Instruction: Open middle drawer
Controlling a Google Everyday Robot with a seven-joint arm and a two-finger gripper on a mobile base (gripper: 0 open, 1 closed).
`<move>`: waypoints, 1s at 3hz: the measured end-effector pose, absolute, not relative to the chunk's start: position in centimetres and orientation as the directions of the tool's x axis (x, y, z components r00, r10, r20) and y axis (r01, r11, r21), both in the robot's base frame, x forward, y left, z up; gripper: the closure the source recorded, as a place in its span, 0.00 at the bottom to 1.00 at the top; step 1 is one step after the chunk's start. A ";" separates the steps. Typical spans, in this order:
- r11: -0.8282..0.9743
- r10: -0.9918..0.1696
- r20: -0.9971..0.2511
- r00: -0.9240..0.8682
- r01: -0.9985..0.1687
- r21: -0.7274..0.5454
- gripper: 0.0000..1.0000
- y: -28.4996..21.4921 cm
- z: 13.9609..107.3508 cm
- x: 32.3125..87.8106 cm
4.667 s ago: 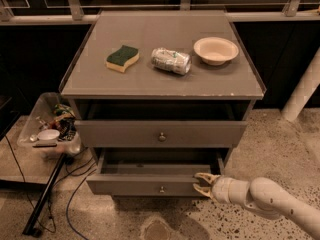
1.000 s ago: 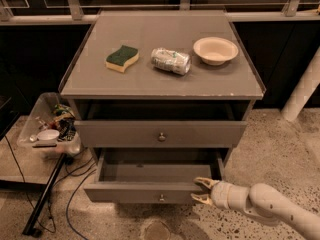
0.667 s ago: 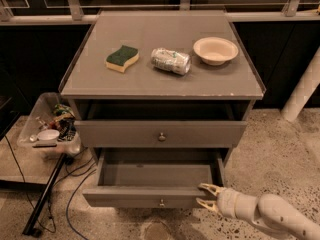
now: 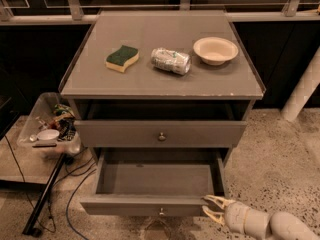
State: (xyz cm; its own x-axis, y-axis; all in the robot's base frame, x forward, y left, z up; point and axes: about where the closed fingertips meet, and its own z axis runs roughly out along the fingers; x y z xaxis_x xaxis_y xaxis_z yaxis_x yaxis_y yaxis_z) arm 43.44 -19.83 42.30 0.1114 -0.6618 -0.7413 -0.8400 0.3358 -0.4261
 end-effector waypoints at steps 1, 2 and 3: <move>0.339 -0.657 -0.745 0.116 -0.837 -0.429 1.00 -20.0 42.4 42.3; 0.339 -0.657 -0.745 0.116 -0.837 -0.429 0.82 -20.0 42.7 42.3; 0.339 -0.657 -0.745 0.116 -0.837 -0.429 0.58 -20.0 42.7 42.3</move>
Offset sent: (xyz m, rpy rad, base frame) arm -0.0117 -0.0017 0.0005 0.0065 -0.0063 -0.0006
